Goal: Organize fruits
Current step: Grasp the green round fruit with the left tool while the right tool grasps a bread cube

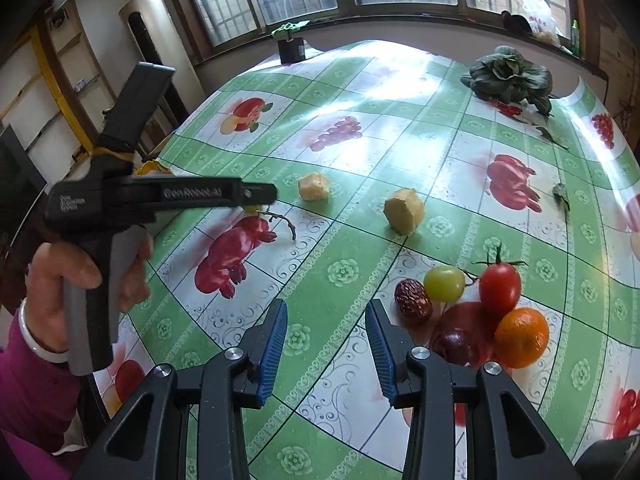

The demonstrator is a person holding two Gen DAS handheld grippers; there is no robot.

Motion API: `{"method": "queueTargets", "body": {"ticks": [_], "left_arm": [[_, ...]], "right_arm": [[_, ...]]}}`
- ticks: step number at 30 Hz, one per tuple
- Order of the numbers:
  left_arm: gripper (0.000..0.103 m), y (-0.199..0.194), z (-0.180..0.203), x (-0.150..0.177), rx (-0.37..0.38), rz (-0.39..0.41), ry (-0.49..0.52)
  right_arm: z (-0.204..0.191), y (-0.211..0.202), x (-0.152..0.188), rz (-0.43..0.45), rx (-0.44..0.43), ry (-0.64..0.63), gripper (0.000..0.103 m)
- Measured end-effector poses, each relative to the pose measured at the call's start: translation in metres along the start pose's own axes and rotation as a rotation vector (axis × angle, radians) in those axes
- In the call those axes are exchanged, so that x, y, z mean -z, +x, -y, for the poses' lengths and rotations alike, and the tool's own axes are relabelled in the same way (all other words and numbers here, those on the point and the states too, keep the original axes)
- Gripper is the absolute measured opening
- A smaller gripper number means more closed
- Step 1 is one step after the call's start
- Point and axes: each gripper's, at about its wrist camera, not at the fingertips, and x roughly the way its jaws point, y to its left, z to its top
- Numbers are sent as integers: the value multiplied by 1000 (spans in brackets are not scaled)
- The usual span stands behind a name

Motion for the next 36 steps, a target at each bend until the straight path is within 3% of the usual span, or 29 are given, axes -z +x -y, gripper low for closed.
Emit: {"method": "queueTargets", "body": {"ticks": [3,6,16,31,34,36], "left_arm": [[26,1,1,2,-34,16,27],[26,0,-5,2,-11,17,21],[26,-36,-15,17,-43,88,23],[27,-70,-27,29,-82,151,31],[27,-71,-30,30,-90,152,28],[27,-73,-31,31,-89,153,26]], "right_arm": [[0,2,-3,-1,-3,-4,39],[-1,5,-6,-5,-7,-10,39],[-14,23,-28,4,2,-24,39],[-17,102,-87,-1,64,-28,39],[-21,103,-88,-20,92,-61,27],[-21,100,-85,-33,87,-65,27]]}}
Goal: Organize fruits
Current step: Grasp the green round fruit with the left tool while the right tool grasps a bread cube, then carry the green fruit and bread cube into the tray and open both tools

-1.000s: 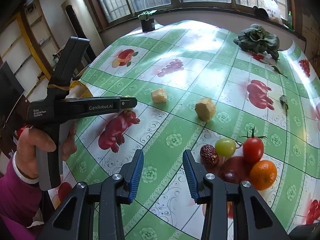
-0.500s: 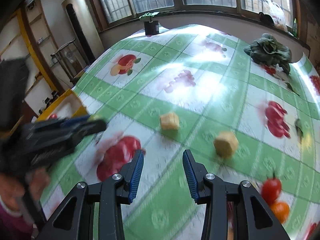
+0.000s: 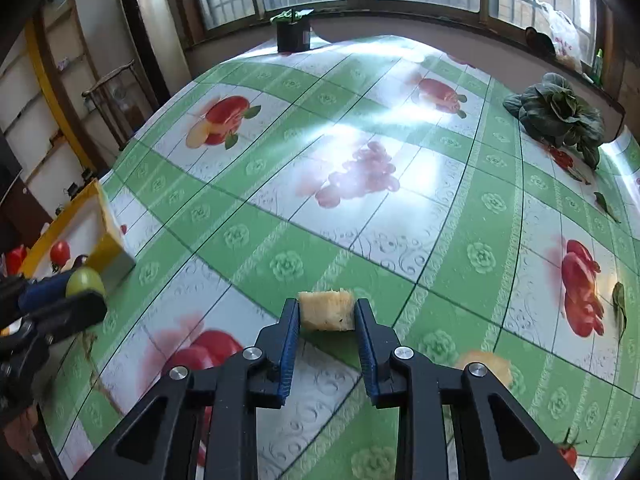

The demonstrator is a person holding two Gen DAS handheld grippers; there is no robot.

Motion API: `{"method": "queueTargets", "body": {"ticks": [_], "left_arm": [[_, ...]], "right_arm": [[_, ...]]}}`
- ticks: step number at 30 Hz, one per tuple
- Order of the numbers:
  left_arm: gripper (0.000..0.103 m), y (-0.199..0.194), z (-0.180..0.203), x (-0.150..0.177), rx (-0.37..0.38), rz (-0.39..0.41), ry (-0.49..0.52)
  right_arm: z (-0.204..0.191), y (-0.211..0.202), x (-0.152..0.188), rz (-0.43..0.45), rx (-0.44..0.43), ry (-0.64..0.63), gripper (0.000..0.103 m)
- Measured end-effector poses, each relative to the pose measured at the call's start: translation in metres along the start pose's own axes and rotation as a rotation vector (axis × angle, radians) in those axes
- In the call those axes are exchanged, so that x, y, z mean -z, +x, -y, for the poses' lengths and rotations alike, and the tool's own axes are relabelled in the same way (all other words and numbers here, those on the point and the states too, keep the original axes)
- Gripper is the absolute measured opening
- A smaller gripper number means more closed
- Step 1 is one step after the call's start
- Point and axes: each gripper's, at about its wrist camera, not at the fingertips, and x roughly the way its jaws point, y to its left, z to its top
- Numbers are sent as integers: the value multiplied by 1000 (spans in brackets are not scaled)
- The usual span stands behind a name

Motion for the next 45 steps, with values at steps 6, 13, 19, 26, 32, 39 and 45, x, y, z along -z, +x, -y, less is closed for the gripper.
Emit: {"method": "queueTargets", "body": {"ticks": [6,13,19,26,32,39,45], "left_arm": [[27,-12,2,4,7,13,5],[27,-41,-5,10,0,45,6],[27,-69,-28,21,-26,76,-16],[27,-99,-71,39,-88,95,-70],[27,-115,-106,55,-138,96,-118],[27,-116,-133,72,-170,63,-151],[27,-112,-146,82,-186,41,-169]], "right_arm": [[-2,-25,18,24,-2,10,27],[-20,-64,36,82,-59,22,27],[-46,-82,45,101,-92,-1,27],[-89,-91,45,113,-152,-61,27],[-125,-89,39,110,-189,-124,27],[-164,-79,31,95,-234,-183,27],[-192,-66,25,70,-265,-227,27]]}}
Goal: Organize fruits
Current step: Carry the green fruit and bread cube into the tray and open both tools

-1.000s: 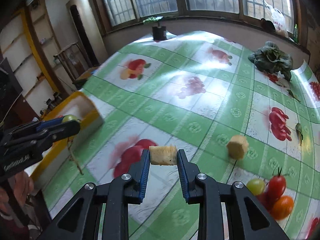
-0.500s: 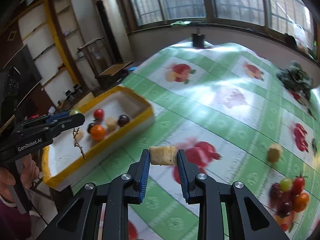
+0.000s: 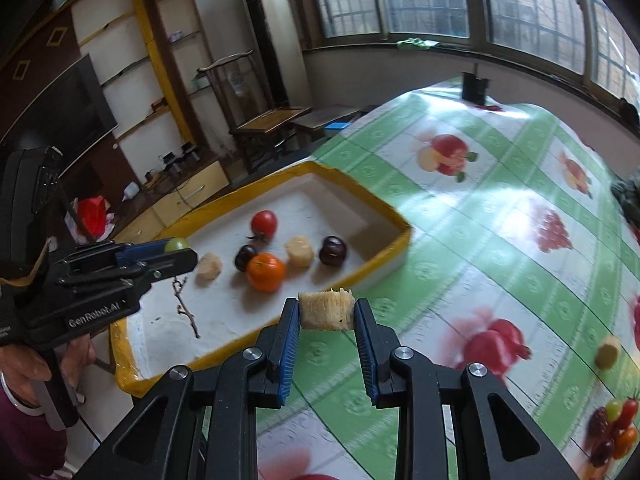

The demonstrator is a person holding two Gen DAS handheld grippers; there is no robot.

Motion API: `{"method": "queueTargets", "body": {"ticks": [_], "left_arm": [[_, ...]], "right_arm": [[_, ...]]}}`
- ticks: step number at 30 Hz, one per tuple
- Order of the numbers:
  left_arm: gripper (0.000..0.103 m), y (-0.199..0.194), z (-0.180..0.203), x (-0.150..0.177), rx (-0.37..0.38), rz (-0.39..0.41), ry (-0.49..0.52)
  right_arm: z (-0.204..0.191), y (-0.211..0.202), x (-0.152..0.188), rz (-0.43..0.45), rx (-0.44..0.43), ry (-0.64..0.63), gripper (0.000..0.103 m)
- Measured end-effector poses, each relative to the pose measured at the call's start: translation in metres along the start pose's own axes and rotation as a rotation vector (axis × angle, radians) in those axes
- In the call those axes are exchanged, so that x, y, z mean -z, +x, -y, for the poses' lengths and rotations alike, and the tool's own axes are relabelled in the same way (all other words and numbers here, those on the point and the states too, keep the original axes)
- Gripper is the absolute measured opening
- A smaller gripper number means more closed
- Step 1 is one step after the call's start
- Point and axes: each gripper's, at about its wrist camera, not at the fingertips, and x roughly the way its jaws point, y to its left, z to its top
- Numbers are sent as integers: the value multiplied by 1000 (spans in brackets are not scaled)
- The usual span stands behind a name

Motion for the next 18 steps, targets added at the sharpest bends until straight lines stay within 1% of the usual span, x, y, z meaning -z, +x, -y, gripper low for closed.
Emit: {"method": "queueTargets", "body": {"ticks": [6,14,18], "left_arm": [[27,10,-9,6,-14,-29,2],[27,19,-12,8,-10,-50,0],[27,24,-11,8,-5,-62,2]], "right_arm": [[-16,22,-10,-34,-14,-38,27],[-26,55,-25,-100,-14,-89,27],[-25,72,-28,-136,0,-105,27]]}}
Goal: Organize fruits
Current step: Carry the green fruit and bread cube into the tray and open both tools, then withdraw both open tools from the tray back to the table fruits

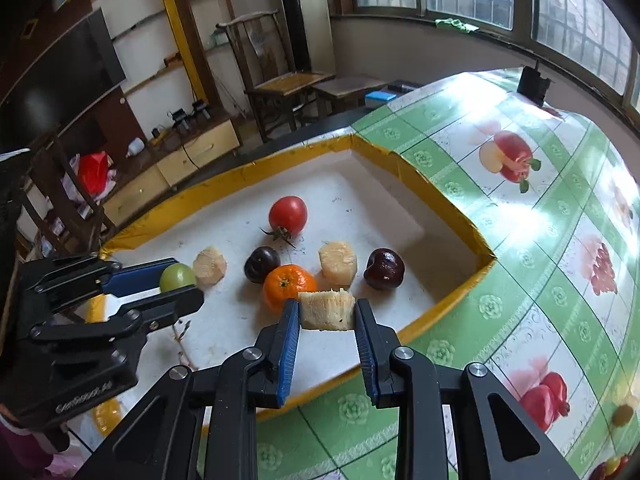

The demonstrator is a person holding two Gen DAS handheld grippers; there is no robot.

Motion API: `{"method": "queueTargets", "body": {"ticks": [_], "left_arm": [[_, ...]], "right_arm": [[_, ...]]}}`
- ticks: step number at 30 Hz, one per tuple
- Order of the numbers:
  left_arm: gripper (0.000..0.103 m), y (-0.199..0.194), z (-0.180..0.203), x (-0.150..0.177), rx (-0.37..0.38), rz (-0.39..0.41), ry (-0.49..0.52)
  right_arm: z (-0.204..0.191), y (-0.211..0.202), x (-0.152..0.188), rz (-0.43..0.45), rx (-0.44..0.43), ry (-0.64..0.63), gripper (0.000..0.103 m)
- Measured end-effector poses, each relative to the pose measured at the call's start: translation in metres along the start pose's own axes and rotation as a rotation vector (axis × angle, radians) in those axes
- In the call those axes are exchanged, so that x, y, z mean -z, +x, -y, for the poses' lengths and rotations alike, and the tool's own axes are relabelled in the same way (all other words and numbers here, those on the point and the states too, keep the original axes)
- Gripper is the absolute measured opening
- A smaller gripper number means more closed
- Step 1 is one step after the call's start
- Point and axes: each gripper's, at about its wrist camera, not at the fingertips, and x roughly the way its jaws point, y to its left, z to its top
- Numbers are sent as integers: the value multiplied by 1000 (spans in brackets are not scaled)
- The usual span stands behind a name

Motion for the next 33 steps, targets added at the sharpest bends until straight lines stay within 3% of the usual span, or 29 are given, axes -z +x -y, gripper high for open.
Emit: {"method": "queueTargets", "body": {"ticks": [7,13,20,22,24,33], "left_arm": [[27,9,-2,1,-13,-23,-8],[27,18,-5,1,-3,-60,-44],[28,16,-2,1,-26,-48,-40],[36,11,0,0,-21,-30,-39],[56,6,2,-2,-23,-9,-38],[57,-17,26,-9,20,50,-17]], "right_arm": [[0,22,-8,-65,46,-54,27],[6,24,-11,-67,51,-42,29],[-3,8,-5,-44,45,-51,31],[-4,-2,-2,-21,36,-39,31],[-4,-12,2,0,29,-30,31],[13,-54,33,61,25,48,34]]}}
